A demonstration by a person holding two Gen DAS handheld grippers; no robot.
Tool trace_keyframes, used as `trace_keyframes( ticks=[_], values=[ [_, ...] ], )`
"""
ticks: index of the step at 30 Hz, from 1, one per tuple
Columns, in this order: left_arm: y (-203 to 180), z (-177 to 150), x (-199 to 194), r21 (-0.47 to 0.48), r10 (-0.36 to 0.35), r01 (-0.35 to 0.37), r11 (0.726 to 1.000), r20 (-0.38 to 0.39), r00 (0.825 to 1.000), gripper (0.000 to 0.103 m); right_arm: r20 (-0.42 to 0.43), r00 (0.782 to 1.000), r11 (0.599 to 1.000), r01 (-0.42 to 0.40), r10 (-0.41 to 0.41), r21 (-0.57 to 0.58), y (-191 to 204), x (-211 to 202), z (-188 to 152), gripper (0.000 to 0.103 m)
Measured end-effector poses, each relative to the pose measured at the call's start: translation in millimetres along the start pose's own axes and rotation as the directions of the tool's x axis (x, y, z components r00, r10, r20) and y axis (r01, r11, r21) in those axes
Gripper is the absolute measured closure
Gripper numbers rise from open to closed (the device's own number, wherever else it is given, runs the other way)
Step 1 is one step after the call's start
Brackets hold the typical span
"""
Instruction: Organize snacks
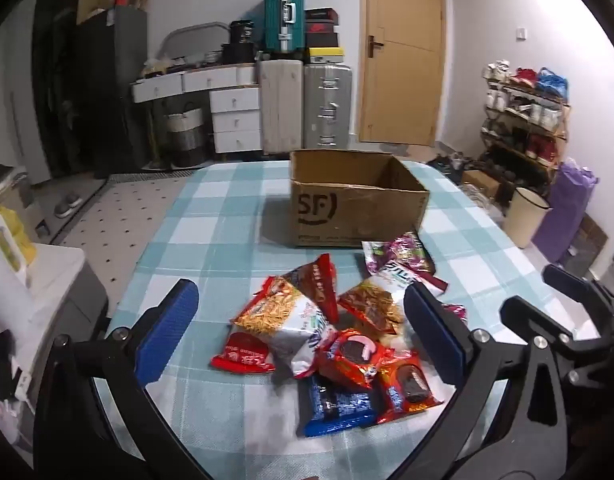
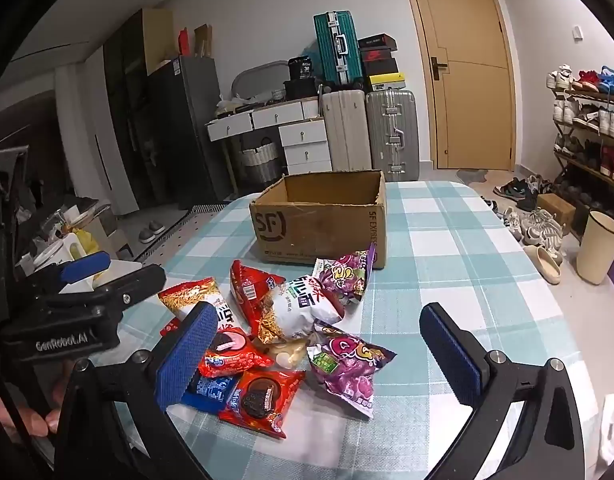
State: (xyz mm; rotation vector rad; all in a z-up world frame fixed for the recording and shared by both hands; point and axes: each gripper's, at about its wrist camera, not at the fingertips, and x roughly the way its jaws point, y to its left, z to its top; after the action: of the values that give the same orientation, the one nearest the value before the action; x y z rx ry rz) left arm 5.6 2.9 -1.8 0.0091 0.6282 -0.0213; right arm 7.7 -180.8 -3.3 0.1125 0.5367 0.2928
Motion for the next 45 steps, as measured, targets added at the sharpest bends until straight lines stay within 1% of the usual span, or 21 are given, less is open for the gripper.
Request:
trace_keyframes(
  ticks=[1,3,5,11,17,21,45],
  values=[
    [-1,1,1,-0.001,0.021,-0.021,1.000,0.007,1.000,0.001,-0.002,1.000,1.000,0.001,-0.001,0.000,0,0,0,0.000],
    [7,2,-1,-0.027,-0.002,0.002,1.000,0.024,1.000,0.001,-0.001,1.000,1.000,-0.002,0.002,0.001,1,-2,0,0.000],
    [9,3,-5,-0.028,-0.005,0.006,1.000,0.029,1.000,0.001,-0.001,1.000,1.000,0.001,-0.001,-0.005,2,-4,0,0.000],
    [7,-2,0,-0.013,0.003,-0.003,1.000,0.030,1.000,0.001,-0.008,1.000,1.000,0.004,-0.004,-0.008,0,1,1,0.000],
    [6,-1,-6,-0.008,0.008,-0.007,1.000,0.045,0.999,0.001,-0.010,1.000,1.000,0.003,-0.003,-0.010,1,1,1,0.000],
    [10,0,-14,-0.034,0.013,-0.011,0.999,0.080,0.997,0.001,-0.010,1.000,1.000,-0.002,0.002,-0.004,3,-3,3,0.000],
    [12,2,-22,-0.023,0.006,-0.004,1.000,0.083,0.997,0.001,-0.002,1.000,1.000,-0.001,0.001,0.004,1,-5,2,0.000]
  ],
)
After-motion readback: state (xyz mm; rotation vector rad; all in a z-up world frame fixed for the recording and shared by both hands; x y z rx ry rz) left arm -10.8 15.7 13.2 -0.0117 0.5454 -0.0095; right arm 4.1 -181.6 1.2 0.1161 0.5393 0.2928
